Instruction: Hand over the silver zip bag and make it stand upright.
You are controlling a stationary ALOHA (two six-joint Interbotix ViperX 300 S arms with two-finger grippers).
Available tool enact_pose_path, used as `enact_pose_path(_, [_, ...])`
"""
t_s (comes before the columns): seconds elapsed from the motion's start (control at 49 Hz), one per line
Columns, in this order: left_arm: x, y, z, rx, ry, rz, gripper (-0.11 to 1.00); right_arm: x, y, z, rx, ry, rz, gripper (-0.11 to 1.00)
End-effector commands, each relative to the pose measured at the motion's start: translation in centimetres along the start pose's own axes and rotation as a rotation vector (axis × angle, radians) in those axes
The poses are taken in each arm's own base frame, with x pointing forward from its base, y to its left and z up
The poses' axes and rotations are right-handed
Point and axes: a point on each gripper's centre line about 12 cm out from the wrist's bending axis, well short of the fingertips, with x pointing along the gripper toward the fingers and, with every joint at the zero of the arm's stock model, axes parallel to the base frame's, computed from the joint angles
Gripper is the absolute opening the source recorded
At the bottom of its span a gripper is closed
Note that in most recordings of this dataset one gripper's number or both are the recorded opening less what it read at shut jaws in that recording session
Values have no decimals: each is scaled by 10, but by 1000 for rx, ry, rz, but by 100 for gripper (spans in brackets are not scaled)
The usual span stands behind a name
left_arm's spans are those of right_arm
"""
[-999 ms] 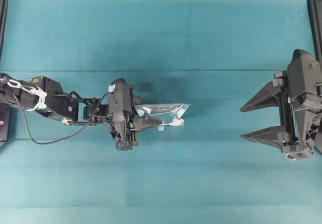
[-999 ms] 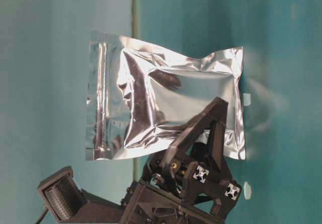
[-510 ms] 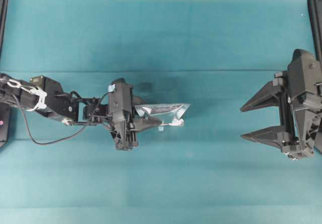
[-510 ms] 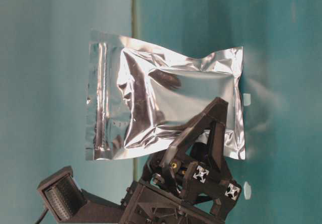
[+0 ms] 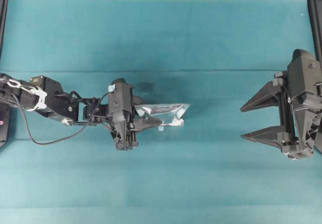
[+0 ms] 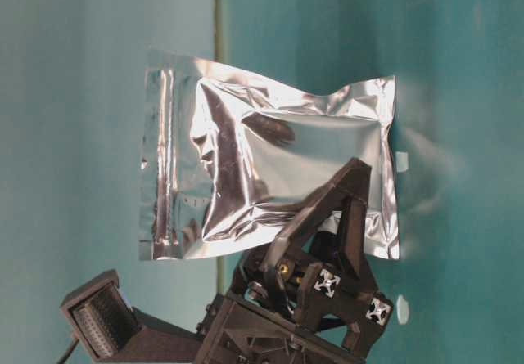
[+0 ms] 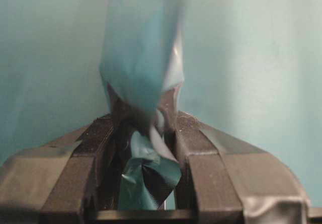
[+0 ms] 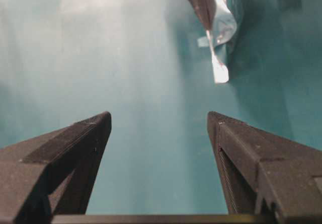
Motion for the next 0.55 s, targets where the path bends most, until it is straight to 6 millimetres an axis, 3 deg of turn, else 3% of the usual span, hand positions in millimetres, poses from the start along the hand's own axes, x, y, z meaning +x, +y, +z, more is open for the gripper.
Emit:
enact_pose_path(0.0, [0, -6, 4, 9, -11, -16, 28, -2, 1, 4, 13, -19, 6, 85])
enact_pose_path(0.53, [0, -7, 3, 9, -11, -17, 28, -1, 0, 2, 13, -13, 4, 85])
